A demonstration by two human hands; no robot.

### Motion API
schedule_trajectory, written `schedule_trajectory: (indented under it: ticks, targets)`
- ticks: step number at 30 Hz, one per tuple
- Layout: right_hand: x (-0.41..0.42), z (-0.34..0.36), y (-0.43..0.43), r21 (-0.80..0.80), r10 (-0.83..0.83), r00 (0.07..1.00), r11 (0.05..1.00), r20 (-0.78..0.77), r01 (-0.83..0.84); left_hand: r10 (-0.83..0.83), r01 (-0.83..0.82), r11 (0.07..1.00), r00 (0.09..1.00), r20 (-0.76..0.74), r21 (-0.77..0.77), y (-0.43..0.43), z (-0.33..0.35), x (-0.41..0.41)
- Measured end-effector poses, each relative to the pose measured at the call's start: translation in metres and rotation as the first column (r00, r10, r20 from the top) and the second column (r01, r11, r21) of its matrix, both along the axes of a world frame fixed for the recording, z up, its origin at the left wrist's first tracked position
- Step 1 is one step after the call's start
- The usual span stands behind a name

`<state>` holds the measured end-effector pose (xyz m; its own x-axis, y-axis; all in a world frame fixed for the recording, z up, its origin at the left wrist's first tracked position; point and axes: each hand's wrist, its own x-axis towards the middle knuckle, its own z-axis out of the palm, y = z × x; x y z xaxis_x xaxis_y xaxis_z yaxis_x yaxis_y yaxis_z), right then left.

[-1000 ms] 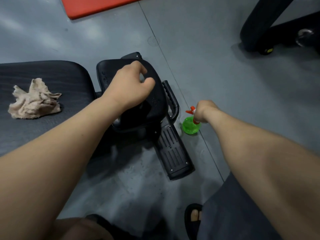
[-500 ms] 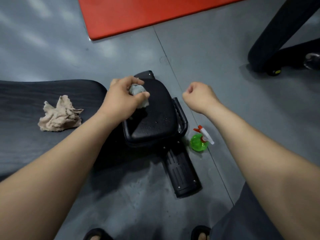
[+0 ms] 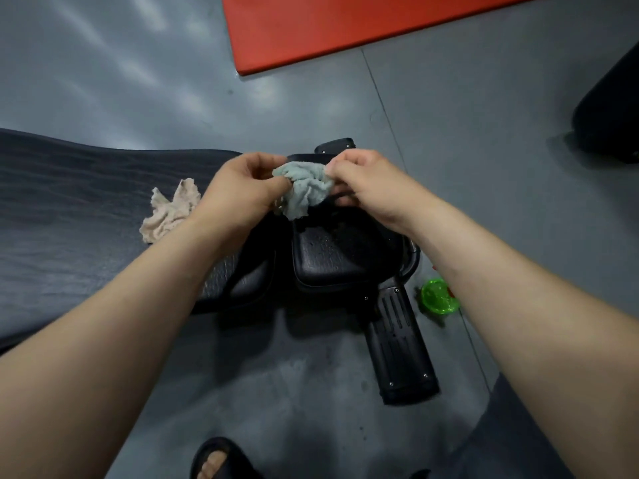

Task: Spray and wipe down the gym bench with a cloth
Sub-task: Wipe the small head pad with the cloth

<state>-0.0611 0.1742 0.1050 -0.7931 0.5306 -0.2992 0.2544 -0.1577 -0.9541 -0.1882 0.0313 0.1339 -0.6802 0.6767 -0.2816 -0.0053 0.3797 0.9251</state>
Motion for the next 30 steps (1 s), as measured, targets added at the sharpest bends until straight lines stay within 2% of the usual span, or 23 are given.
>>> schedule_trajectory:
  ticks: [5, 6, 9, 11, 14, 18, 22, 24, 27, 29, 30]
  targets:
    - [-0.005, -0.001, 0.001, -0.187, -0.118, 0.990, 0.977, -0.076, 0.102, -0.046, 0.040, 0.997, 0.995, -0.086, -0.067, 0.006, -0.003, 0.001]
    - [-0.005, -0.004, 0.002, -0.156, -0.129, 0.990, 0.981, -0.062, 0.118, -0.043, 0.037, 0.997, 0.995, -0.091, -0.060, 0.008, -0.003, 0.001]
    - [-0.004, -0.018, 0.011, 0.103, -0.144, 0.990, 0.984, -0.015, 0.144, -0.011, 0.009, 0.999, 0.998, -0.063, -0.041, 0.015, -0.002, 0.000]
    - [-0.001, -0.020, 0.016, 0.145, -0.131, 0.991, 0.980, -0.019, 0.133, 0.023, -0.023, 1.000, 1.000, 0.017, 0.012, 0.021, -0.001, 0.001]
    - [0.004, -0.016, 0.024, 0.000, -0.041, 0.999, 0.999, -0.017, 0.041, 0.100, -0.113, 0.989, 0.986, 0.130, 0.093, 0.030, -0.004, 0.000]
    - [0.015, -0.009, 0.028, -0.101, 0.169, 0.983, 0.982, 0.065, -0.162, 0.129, -0.137, 0.986, 0.988, 0.089, 0.093, 0.036, -0.006, -0.001]
    - [0.017, -0.004, 0.027, -0.211, 0.113, 0.980, 0.966, -0.165, -0.147, 0.174, -0.174, 0.985, 0.985, -0.015, -0.006, 0.036, -0.013, 0.000]
    - [0.015, -0.001, 0.029, -0.243, 0.049, 0.963, 0.963, -0.265, -0.116, 0.144, -0.144, 0.989, 0.990, -0.011, -0.034, 0.038, -0.014, 0.005]
    - [0.012, -0.002, 0.033, -0.260, -0.053, 0.939, 0.965, -0.340, -0.040, 0.108, -0.109, 0.993, 0.994, -0.011, -0.051, 0.040, -0.012, 0.008]
    - [0.010, -0.005, 0.036, -0.231, -0.098, 0.931, 0.973, -0.353, 0.014, 0.098, -0.110, 0.989, 0.987, -0.128, -0.098, 0.039, -0.013, 0.003]
    - [0.010, -0.007, 0.037, -0.166, -0.109, 0.938, 0.985, -0.328, 0.056, 0.090, -0.117, 0.984, 0.977, -0.192, -0.132, 0.037, -0.013, 0.000]
